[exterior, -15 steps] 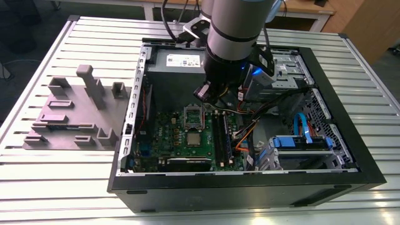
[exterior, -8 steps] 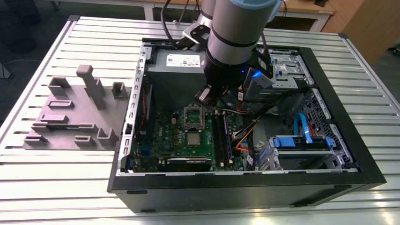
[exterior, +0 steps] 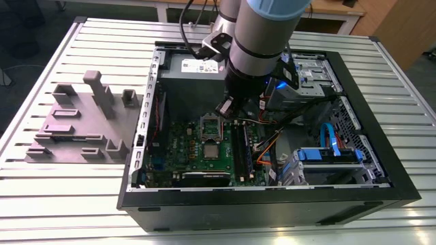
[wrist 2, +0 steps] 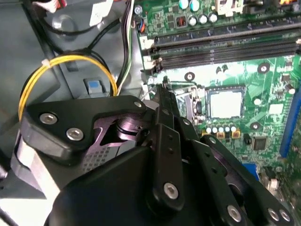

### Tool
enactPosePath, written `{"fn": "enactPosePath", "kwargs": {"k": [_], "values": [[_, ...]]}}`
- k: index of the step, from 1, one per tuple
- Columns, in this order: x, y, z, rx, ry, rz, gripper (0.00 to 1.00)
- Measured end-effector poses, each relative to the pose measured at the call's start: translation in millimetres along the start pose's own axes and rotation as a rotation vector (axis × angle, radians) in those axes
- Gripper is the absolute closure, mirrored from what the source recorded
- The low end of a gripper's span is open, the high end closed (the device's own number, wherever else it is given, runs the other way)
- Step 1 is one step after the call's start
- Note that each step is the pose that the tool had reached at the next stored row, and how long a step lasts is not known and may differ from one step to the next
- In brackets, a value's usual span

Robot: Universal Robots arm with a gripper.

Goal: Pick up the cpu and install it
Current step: 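Close the cpu cover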

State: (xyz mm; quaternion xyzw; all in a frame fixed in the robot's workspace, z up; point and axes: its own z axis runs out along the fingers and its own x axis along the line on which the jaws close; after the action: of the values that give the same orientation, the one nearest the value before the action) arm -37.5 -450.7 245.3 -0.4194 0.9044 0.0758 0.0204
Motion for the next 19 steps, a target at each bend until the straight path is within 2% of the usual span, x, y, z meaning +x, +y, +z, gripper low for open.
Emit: {"fn": "enactPosePath", "kwargs": {"k": [4,19], "values": [[-0.6,-2.2,6.2,-0.0016,-0.0018,-0.001,0.89],[-0.4,-2.5,8.0,-0.0047,-0.0051,-0.002,0.89]]}}
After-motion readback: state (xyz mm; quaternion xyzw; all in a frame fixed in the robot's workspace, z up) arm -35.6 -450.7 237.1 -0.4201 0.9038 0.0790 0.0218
